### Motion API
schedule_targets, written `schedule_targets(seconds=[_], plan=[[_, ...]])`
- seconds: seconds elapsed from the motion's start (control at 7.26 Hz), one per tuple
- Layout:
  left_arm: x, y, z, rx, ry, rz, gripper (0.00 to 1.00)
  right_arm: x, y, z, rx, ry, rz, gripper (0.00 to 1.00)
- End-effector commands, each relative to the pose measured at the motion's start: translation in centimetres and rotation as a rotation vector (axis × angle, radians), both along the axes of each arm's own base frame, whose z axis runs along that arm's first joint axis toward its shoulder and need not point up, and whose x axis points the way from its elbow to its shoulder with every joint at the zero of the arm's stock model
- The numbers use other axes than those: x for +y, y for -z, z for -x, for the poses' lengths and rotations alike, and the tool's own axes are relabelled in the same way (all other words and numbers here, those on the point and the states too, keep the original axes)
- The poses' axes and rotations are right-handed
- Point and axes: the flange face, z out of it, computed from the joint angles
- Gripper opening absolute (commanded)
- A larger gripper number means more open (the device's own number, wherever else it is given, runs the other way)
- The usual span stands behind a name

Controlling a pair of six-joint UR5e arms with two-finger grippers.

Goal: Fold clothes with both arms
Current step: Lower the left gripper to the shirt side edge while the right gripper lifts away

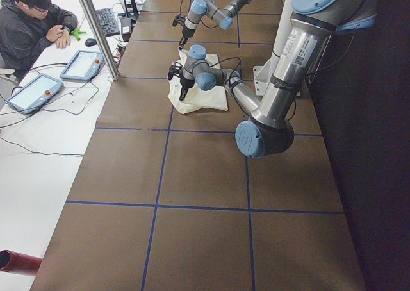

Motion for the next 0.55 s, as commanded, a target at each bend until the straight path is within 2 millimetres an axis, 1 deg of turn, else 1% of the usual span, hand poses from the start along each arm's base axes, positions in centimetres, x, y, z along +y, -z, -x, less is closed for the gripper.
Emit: schedule_targets(seconds=[0.0,0.14,0.28,0.41], plan=[[-0.15,-0.85,0.04,-0.016,-0.007,0.002,0.00,-0.34,-0.96,0.35,0.018,0.001,0.011,0.00],[-0.12,-0.99,-0.09,-0.018,-0.009,0.004,0.09,-0.44,-1.32,0.48,0.024,0.001,0.015,0.17],[-0.09,-1.10,-0.01,-0.022,-0.011,-0.002,0.99,-0.45,-1.61,0.69,0.036,0.000,0.010,0.99],[0.13,-0.66,0.26,-0.018,-0.019,-0.018,1.00,-0.66,-0.84,0.66,0.031,0.008,-0.003,1.00]])
